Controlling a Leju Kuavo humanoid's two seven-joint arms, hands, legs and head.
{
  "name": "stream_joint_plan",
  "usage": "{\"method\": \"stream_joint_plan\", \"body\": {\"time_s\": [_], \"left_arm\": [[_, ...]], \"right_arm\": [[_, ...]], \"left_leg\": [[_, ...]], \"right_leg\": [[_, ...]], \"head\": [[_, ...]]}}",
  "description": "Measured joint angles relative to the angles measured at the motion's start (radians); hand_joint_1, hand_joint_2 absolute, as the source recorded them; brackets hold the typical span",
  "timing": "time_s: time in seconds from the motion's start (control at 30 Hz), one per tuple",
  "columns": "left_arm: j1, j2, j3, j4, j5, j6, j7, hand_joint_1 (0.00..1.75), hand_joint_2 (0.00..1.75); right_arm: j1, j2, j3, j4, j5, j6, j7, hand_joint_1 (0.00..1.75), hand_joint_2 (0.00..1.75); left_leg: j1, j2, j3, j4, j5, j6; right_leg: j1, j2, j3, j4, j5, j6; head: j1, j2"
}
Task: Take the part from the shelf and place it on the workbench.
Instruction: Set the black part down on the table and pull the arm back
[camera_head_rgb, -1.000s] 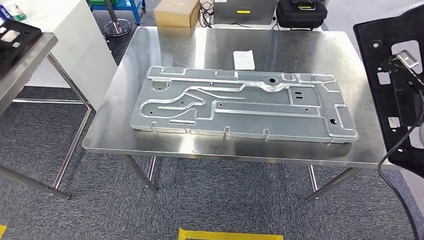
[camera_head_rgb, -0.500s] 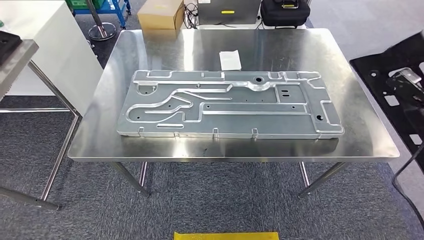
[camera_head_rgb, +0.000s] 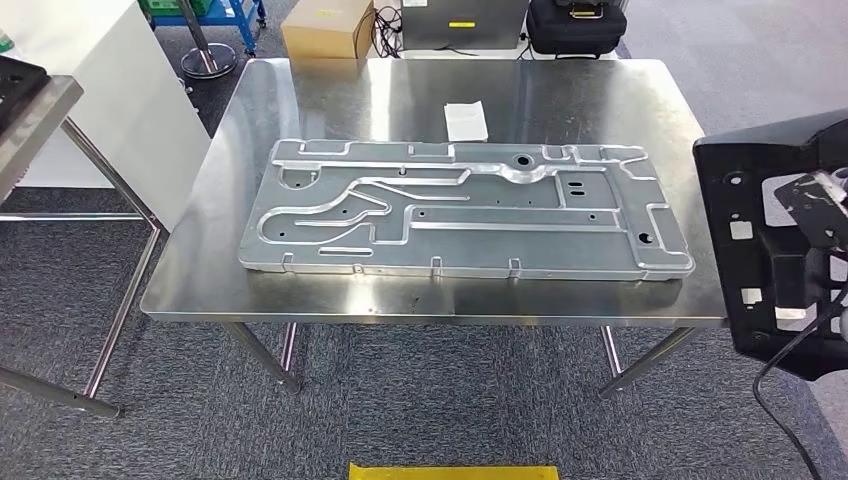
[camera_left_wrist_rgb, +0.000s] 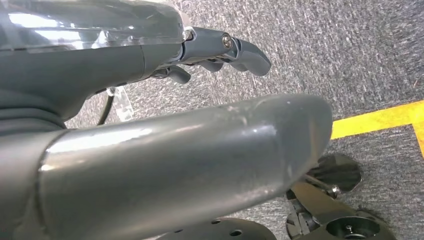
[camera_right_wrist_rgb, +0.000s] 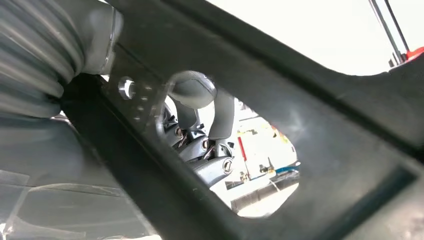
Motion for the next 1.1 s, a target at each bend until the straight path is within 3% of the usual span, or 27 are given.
{"method": "stream_joint_plan", "body": {"time_s": [0.17,0.33,0.63,0.93,1.1], "left_arm": [[-0.001,0.0,0.007,0.0,-0.012,-0.004,0.006,0.0,0.0],[-0.01,0.0,0.019,0.0,-0.033,-0.012,0.027,0.0,0.0],[-0.018,0.0,0.03,0.0,-0.06,-0.019,0.039,0.0,0.0],[-0.021,0.0,0.047,0.0,-0.075,-0.01,0.057,0.0,0.0],[-0.02,0.0,0.059,0.0,-0.07,-0.008,0.055,0.0,0.0]], "right_arm": [[-0.079,-0.028,0.002,0.028,0.038,0.067,0.048,1.75,1.75],[-0.384,-0.079,0.105,0.216,0.175,0.154,0.083,1.75,1.75],[-0.823,-0.056,0.352,0.472,0.304,0.216,0.17,1.75,1.75],[-1.062,-0.031,0.513,0.633,0.42,0.252,0.225,1.75,1.75],[-1.072,-0.031,0.541,0.675,0.41,0.224,0.208,1.75,1.75]], "left_leg": [[-0.002,0.001,-0.002,0.0,0.002,0.001],[-0.004,0.003,-0.006,0.0,0.004,0.001],[-0.004,0.001,-0.012,0.0,0.012,0.001],[-0.003,0.002,-0.012,0.0,0.011,0.0],[-0.004,0.002,-0.01,0.0,0.011,0.0]], "right_leg": [[-0.003,0.001,-0.002,0.002,0.002,0.002],[-0.007,0.003,-0.008,0.004,0.004,0.002],[-0.007,0.001,-0.017,0.007,0.008,0.001],[-0.006,0.002,-0.018,0.007,0.008,0.001],[-0.004,0.003,-0.016,0.007,0.008,0.001]], "head": [[0.0,0.0],[0.0,0.0],[-0.001,0.0],[-0.001,0.0],[-0.001,0.0]]}}
